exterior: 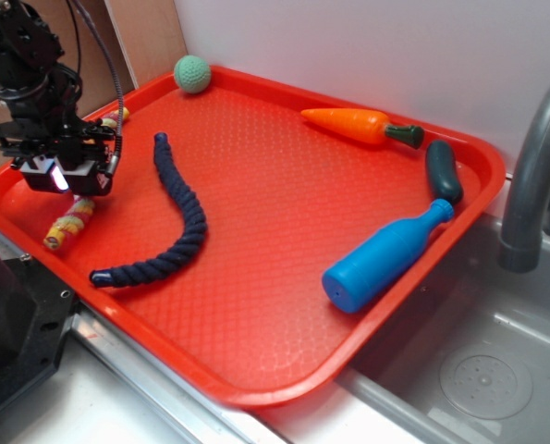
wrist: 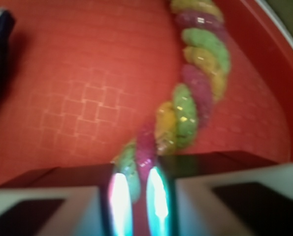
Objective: Grab the multicolored rope.
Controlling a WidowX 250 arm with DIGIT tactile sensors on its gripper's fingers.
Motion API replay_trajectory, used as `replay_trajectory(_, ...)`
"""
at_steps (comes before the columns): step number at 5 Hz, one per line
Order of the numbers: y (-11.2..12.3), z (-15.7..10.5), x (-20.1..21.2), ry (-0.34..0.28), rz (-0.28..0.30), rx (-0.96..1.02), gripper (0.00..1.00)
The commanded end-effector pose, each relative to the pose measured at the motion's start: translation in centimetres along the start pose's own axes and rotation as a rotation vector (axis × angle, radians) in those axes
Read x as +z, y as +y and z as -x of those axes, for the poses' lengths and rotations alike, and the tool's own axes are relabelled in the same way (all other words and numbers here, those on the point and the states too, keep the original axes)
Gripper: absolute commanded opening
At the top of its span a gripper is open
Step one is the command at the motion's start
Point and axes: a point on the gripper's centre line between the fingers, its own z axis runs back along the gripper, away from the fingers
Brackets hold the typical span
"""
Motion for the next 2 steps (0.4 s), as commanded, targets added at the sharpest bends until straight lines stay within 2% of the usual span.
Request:
replay_trajectory(1,2.2,0.1,6.0,-0.053,0.083,-0.140,1.00)
replay_trajectory(2,-4.2,-1.0,8.7,-0.087,0.136,-0.102,1.00)
